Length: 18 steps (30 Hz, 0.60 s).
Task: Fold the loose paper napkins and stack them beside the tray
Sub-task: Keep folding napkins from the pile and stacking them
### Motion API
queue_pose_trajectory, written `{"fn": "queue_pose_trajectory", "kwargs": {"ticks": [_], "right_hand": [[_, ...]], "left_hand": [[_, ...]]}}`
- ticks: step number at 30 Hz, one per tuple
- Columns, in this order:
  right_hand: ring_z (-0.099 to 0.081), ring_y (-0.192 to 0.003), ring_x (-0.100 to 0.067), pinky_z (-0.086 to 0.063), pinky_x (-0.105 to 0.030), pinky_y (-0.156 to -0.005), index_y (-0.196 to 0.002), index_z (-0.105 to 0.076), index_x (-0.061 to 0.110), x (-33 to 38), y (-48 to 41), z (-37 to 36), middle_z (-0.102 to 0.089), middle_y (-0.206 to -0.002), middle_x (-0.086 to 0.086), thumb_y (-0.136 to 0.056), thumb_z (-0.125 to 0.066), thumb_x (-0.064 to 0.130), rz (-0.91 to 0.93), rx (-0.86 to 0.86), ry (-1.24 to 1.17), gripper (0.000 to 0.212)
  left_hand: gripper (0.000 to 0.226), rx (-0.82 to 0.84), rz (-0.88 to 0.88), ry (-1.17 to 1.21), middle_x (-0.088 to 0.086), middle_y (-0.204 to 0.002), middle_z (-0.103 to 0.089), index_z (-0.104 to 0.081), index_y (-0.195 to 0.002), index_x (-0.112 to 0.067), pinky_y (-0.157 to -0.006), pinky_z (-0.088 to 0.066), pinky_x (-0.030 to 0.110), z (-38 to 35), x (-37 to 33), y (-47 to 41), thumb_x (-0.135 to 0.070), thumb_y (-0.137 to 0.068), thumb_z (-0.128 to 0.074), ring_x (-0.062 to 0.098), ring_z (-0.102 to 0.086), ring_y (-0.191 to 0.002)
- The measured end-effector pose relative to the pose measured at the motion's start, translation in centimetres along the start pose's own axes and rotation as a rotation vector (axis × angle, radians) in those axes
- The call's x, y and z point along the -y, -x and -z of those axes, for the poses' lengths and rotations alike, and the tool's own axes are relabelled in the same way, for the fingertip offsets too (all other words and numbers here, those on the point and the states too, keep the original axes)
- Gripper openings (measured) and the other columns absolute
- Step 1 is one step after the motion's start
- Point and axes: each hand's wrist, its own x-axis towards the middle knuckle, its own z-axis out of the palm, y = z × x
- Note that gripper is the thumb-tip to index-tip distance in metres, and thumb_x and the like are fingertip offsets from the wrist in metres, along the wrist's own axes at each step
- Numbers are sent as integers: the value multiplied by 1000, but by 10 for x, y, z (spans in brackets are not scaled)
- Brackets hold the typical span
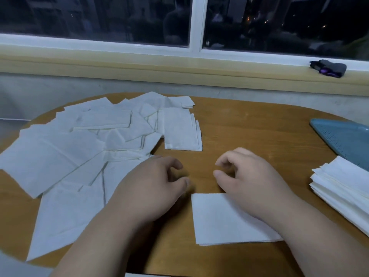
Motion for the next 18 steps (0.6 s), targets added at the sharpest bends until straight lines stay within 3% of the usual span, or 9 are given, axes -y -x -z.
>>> {"fn": "queue_pose_trajectory", "kwargs": {"ticks": [5, 10, 14, 18], "right_hand": [[-55, -104, -12, -46, -31, -82, -108, -62, 31, 40, -61, -25, -56, -112, 13, -92, -57, 45, 94, 4, 68, 21], [-52, -110, -23, -47, -36, -79, -117, -58, 24, 67, -112, -54, -54, -119, 2, -91, -56, 50, 86, 6, 184, 37], [-52, -103, -24, -43, -34, -73, -111, -55, 21, 75, -136, -69, -53, -113, 0, -89, -57, 48, 53, 19, 257, 35], [-54, -89, -20, -44, -32, -66, -98, -60, 19, 78, -143, -71, -57, -104, 1, -92, -53, 32, 54, 25, 255, 16]], "left_hand": [[21, -95, 90, 29, -15, -87, -59, -59, -106, -42, -64, -43, 24, 15, 12, -9, -51, -87, -63, 2, -59, -81], [21, -128, 148, 82, -11, -88, -63, -60, -105, -40, -66, -46, 29, 19, 27, -19, -46, -85, -63, 8, -63, -83], [22, -135, 164, 85, -12, -90, -63, -62, -108, -40, -66, -45, 29, 20, 34, -25, -43, -86, -59, 8, -62, -84], [22, -128, 170, 97, -14, -86, -64, -61, -108, -41, -64, -45, 27, 21, 36, -26, -42, -87, -58, 5, -62, -80]]}}
